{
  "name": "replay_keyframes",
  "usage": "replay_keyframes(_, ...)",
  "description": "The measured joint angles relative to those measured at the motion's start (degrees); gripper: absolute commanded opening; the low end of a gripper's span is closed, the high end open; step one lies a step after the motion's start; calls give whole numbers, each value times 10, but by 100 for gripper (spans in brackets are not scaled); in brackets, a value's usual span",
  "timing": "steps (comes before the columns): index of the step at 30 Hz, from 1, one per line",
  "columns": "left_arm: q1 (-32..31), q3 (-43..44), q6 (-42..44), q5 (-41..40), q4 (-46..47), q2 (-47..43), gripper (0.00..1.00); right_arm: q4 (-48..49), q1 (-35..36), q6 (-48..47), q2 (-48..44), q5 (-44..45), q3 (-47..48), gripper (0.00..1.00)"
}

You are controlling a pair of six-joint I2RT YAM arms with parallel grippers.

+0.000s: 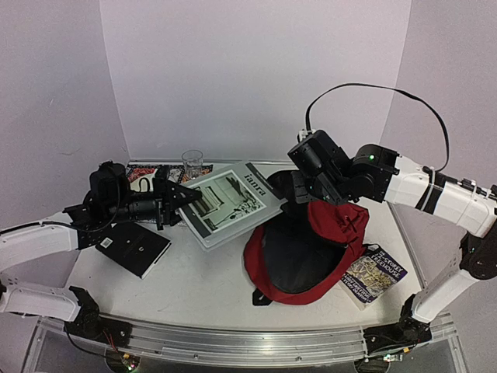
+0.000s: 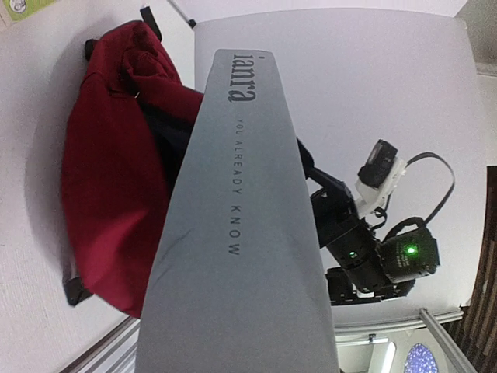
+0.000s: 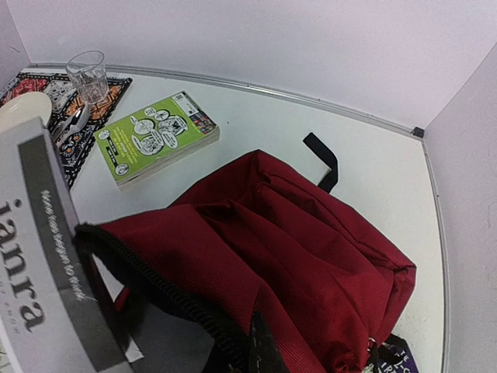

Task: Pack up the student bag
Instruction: Place the book in the largest pocket of the bag.

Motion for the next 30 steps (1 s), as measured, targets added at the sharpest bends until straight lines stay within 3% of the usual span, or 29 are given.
replay_keyframes(16,6,-34,-24,50,14,16,32,3,-3,11,17,-4,16,0)
replay_keyframes(25,-49,-49,-15,86,15,55,31,4,-14,17,18,-11,46,0)
replay_keyframes(30,-51,-49,-13,58,16,71,31,15,-14,15,19,-35,45,0)
